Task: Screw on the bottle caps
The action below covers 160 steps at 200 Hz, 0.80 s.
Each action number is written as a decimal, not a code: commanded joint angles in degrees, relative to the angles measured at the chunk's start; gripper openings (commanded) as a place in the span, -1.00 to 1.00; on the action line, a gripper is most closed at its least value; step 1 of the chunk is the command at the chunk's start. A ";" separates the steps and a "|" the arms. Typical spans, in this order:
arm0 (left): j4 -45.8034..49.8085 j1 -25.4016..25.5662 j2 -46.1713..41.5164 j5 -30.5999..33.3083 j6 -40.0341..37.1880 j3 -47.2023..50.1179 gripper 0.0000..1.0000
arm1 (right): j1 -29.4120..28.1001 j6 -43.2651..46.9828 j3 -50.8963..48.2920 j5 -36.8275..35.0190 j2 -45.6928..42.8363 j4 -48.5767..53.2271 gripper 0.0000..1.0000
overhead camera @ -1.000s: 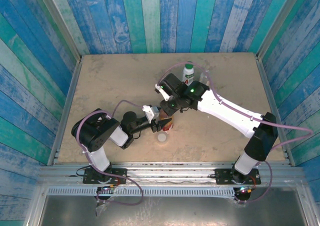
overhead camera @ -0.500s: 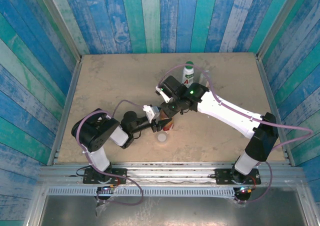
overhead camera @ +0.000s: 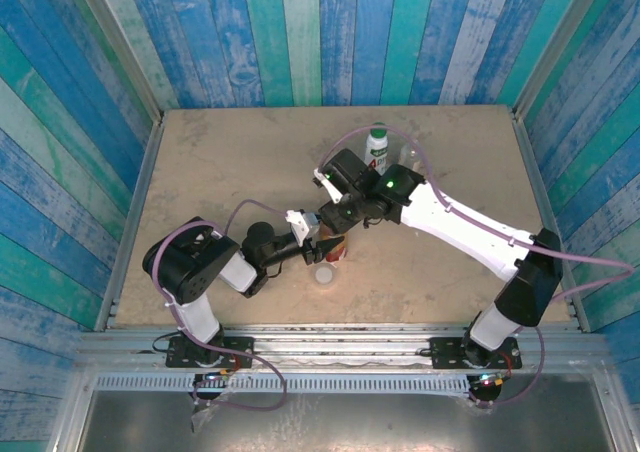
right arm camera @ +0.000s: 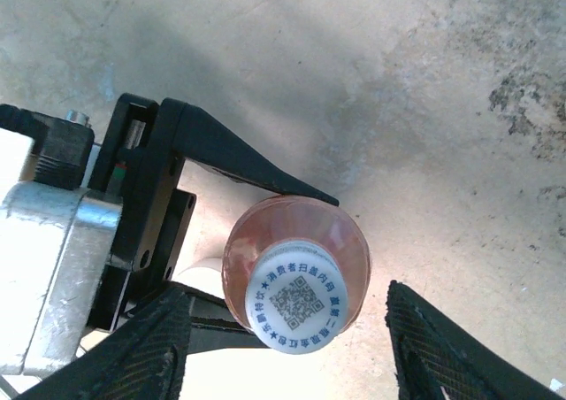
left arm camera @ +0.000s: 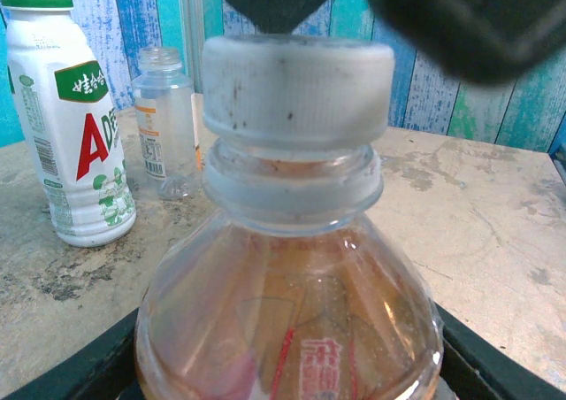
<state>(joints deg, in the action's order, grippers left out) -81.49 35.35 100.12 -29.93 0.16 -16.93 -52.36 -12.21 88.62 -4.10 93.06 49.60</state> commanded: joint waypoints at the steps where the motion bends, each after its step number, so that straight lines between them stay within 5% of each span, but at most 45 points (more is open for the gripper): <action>1: 4.74 0.36 -0.98 -1.31 -0.10 0.71 0.23 | 0.59 -1.49 1.12 0.04 -1.73 -0.34 0.12; 65: 4.63 0.40 -1.11 -1.36 -0.03 1.42 0.22 | 2.51 -1.68 0.02 1.28 -0.82 -0.73 -0.30; 160: 4.66 0.39 -1.22 -1.50 -0.14 1.59 0.23 | 2.82 -2.12 -4.58 2.82 -0.69 -1.42 -0.50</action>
<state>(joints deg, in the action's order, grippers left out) -81.60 35.35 100.09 -29.91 0.01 -16.71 -49.78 -13.91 86.35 -2.04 92.36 46.30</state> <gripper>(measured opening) 0.648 0.261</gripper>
